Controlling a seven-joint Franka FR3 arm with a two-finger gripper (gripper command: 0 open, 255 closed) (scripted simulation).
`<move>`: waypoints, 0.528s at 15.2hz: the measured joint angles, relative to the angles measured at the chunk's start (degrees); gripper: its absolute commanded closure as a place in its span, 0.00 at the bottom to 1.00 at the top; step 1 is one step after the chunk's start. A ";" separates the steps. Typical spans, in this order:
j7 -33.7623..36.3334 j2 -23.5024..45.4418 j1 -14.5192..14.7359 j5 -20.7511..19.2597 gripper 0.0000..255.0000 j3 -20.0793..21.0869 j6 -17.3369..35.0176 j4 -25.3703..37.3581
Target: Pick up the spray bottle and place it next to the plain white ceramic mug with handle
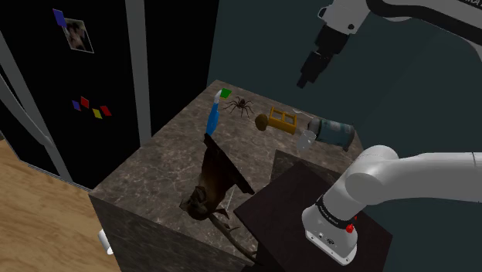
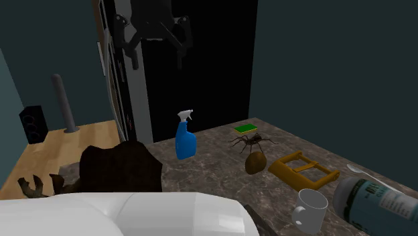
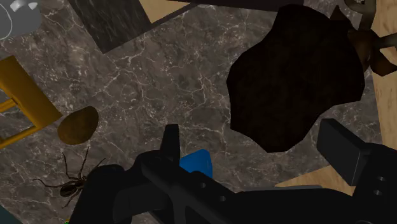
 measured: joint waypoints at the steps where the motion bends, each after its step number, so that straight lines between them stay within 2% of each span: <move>1: 0.00 0.00 0.00 0.00 0.00 0.00 0.00 0.00; 8: 9.46 13.84 -2.43 3.05 0.00 3.21 5.85 4.15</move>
